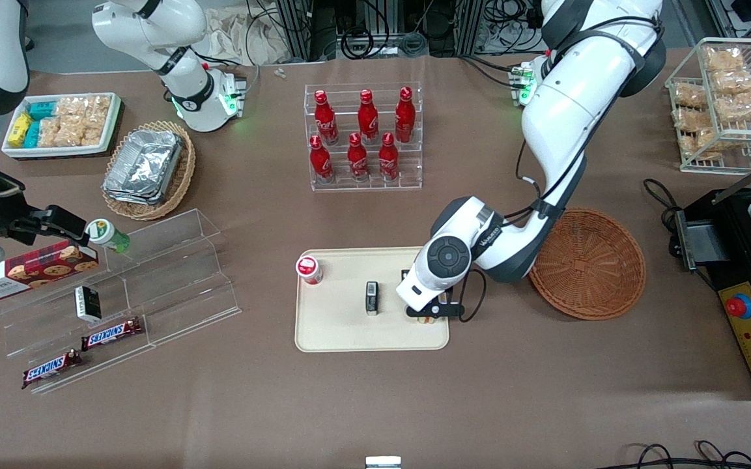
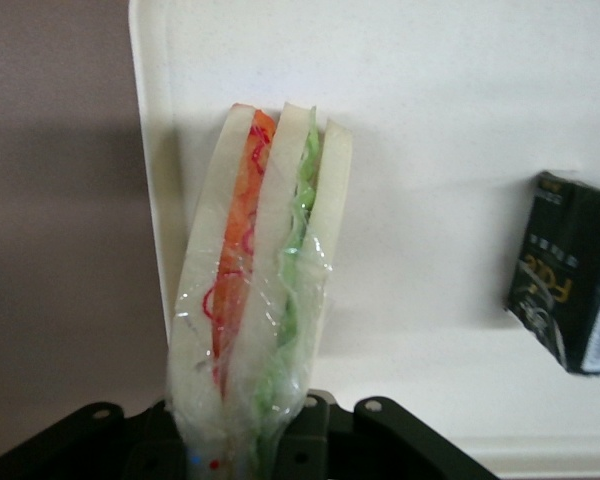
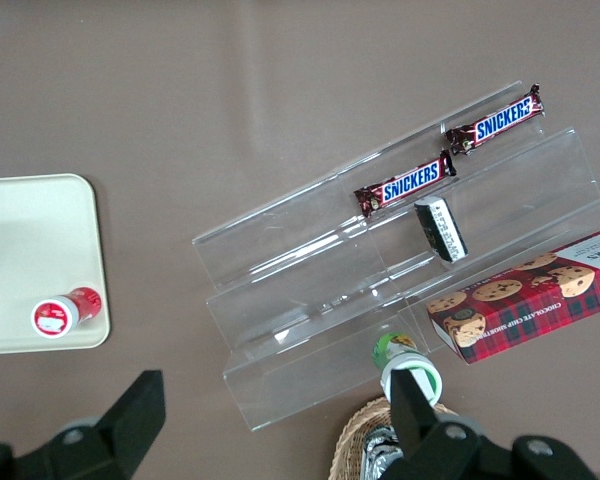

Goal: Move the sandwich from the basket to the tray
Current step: 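Lower the sandwich onto the tray beside the black package and release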

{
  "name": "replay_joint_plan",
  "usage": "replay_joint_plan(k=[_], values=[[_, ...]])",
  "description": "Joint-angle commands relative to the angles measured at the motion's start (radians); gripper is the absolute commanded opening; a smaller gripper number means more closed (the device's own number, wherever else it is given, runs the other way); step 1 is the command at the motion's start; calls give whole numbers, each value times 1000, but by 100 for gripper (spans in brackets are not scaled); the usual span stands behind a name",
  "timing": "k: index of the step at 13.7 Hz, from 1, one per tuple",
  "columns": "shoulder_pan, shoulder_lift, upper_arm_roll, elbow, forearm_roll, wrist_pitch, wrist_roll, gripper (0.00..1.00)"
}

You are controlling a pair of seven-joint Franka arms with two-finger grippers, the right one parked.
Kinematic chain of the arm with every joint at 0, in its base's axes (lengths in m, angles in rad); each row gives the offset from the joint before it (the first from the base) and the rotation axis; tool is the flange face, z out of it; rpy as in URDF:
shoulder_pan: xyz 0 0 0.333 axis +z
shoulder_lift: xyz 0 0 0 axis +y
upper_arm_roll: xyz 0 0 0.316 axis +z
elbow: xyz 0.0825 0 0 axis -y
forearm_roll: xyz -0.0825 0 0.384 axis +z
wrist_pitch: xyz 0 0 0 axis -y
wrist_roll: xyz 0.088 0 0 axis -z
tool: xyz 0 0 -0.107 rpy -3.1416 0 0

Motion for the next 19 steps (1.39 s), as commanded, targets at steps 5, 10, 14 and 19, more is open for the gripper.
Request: replay_joint_plan(k=[5,10,14,19], values=[[-10,16,0,24,141,10,-51,100],[-11,13,-1,24,135,17,-139,100],[-16,-32,-6,25,132,17,-237,100],[-13,-197,-8,-12,115,-65,-260,100]])
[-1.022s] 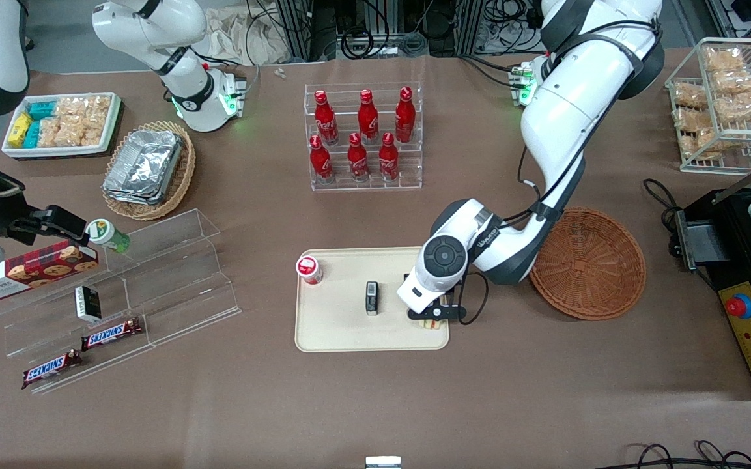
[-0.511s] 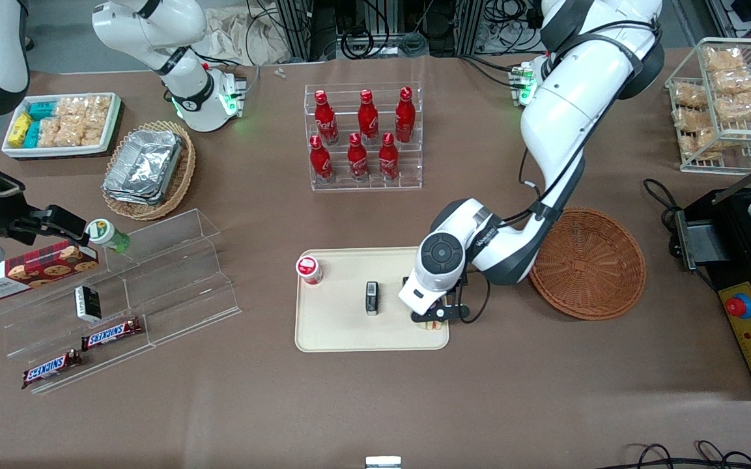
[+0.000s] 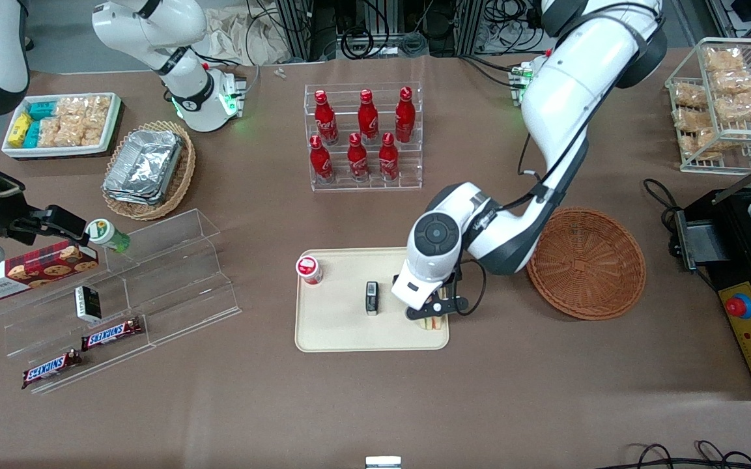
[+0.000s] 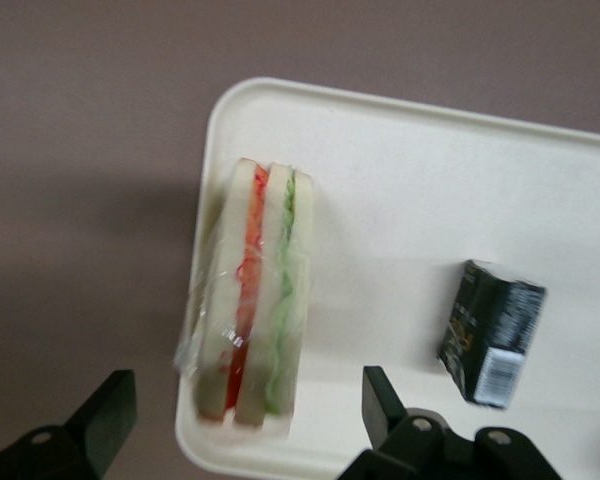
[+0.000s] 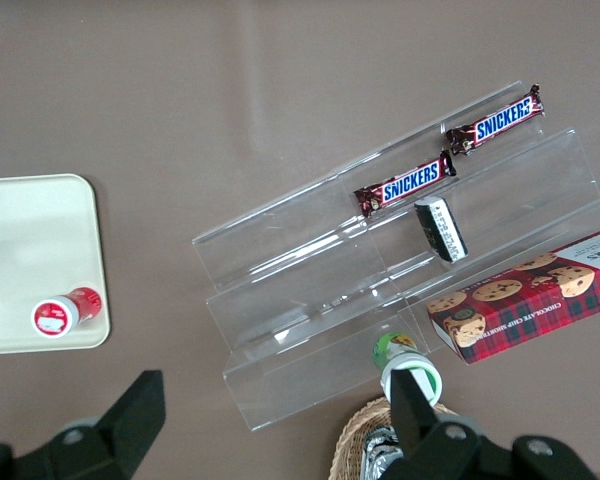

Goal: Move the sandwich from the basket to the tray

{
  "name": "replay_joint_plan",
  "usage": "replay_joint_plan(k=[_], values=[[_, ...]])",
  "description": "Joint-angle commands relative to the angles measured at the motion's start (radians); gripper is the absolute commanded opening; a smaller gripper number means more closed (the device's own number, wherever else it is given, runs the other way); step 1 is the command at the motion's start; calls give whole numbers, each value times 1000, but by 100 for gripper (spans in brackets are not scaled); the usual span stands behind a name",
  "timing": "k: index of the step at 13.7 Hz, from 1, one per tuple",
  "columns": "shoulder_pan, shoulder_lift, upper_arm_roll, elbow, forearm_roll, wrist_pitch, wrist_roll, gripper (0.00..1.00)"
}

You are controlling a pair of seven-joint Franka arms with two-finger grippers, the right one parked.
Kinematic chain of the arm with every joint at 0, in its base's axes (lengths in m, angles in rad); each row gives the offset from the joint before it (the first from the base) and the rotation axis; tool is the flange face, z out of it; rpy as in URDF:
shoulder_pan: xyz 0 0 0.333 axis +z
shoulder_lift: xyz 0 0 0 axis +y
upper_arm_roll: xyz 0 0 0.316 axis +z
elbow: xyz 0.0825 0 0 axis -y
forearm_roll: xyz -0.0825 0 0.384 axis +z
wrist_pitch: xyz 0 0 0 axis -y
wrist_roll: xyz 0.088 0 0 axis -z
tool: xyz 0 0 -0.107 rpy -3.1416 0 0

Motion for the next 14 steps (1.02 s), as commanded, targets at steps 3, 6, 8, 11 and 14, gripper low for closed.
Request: replay_joint_plan(k=[3,6,8,11,14], values=[[73,-194,7,-41,-88,-135,46,100],[161,-295,7,-41,-215,-267,196,100],[218,-346,8,-47,-259,-324,290,100],[318,-443,8,-91,-292,-399,440,100],[366,-533,25,-105,-316,-511,562,100]])
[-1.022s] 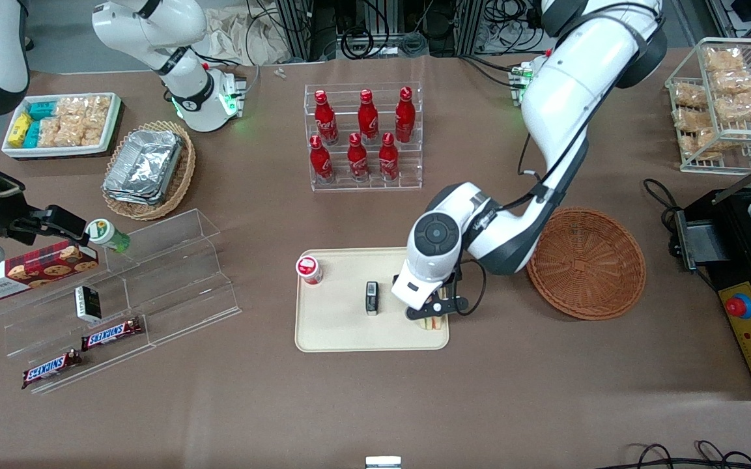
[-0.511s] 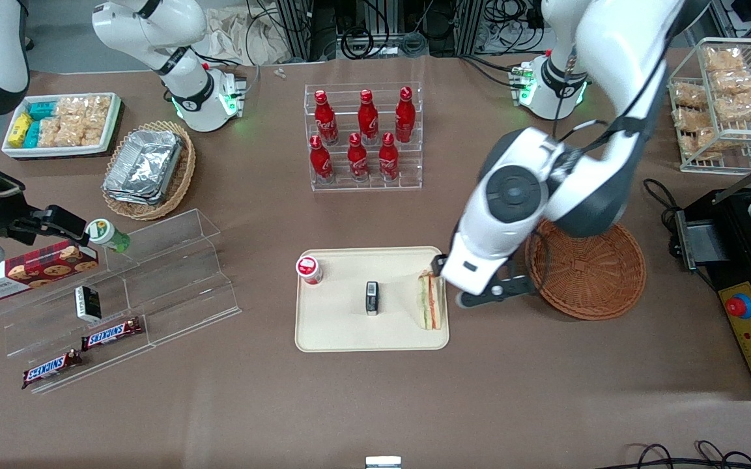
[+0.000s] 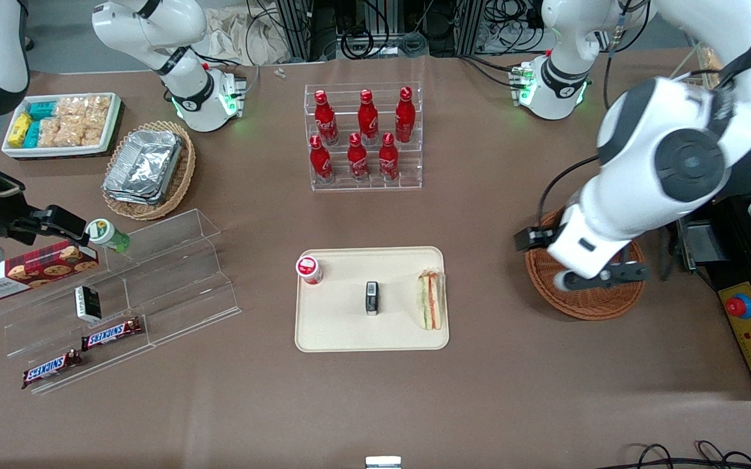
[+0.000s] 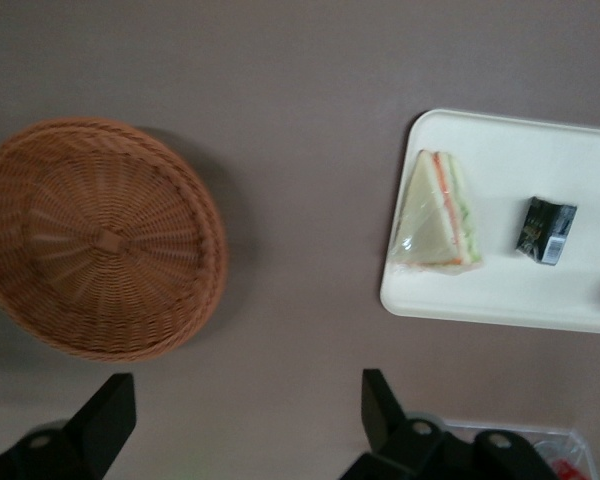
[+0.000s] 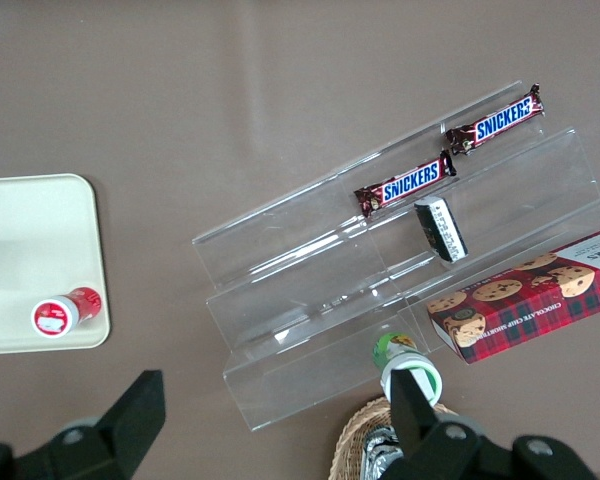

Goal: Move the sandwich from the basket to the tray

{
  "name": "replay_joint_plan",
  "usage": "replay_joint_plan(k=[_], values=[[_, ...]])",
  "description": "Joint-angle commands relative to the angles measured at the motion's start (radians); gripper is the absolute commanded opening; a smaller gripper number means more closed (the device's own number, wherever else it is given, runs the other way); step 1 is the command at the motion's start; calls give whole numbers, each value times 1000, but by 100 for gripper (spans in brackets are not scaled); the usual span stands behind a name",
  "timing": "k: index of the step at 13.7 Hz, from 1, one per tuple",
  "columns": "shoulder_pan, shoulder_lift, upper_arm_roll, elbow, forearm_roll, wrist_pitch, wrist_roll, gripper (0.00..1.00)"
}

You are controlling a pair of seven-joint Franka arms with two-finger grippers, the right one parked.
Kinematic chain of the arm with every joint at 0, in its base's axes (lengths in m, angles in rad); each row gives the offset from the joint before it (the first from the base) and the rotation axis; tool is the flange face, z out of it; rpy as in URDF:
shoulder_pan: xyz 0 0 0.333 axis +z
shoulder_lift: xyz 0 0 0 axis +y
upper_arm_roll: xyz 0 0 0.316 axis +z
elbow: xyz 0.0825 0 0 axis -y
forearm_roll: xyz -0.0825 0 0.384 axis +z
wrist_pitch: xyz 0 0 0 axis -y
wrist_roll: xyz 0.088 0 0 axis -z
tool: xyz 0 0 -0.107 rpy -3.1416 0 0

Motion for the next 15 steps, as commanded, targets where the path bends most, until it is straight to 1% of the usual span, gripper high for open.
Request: replay_joint_plan(k=[1,3,4,5,6,7,9,15], values=[[18,-127,54,-81,-34,-53,96,100],[3,-191,154,-130,-57,-55,195,100],[0,-228,213,-170,-60,-53,278,100],[-31,-265,273,-204,-61,-53,353,100],[-66,-299,362,-236,-63,-50,418,100],[-89,-329,421,-262,-63,-46,474,100],[-91,-354,459,-262,-61,-47,522,100],[-91,-330,452,-150,-60,-82,521,100]])
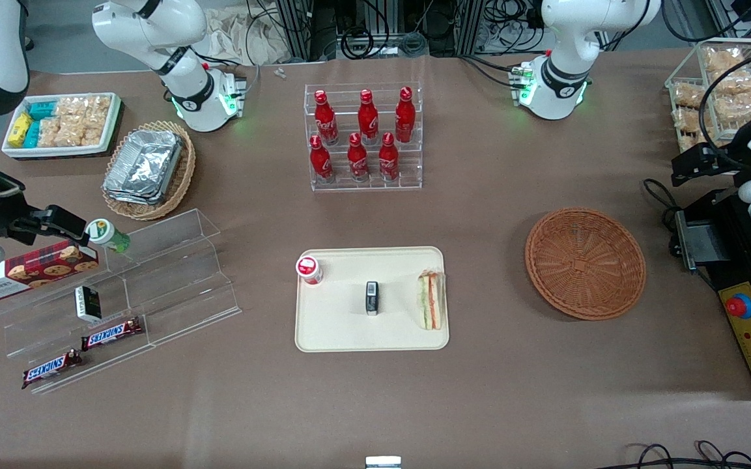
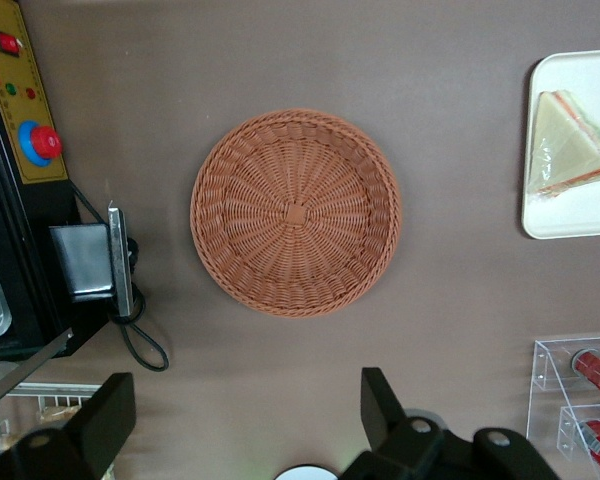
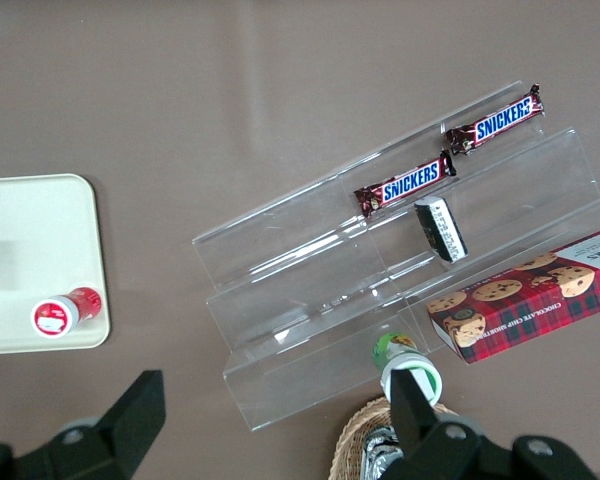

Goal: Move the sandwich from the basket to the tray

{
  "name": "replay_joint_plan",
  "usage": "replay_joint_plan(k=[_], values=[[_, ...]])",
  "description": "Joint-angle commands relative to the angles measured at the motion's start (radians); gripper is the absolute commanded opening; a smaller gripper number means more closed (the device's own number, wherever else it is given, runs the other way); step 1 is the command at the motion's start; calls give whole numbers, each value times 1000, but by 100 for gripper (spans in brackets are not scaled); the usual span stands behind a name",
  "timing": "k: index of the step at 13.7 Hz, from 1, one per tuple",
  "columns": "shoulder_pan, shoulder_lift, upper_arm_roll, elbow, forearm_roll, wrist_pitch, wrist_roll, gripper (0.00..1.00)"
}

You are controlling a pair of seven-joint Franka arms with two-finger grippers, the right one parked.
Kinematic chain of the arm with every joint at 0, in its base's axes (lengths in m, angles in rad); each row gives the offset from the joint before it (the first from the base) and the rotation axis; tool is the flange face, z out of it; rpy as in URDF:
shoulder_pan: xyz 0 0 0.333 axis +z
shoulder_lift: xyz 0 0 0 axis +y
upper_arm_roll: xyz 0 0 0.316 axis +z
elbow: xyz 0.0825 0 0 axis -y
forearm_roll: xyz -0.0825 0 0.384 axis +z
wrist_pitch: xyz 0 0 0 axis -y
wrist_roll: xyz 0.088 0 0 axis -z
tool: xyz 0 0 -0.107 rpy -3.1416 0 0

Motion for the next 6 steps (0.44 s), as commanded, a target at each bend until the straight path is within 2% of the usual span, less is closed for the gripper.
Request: replay_joint_plan(k=[1,4,6], values=[[-6,7,-5,50,-10,-42,8,100],[-3,8,-69,53,3,-42,-42,100],[0,8,-69,62,-9,-47,-61,100]])
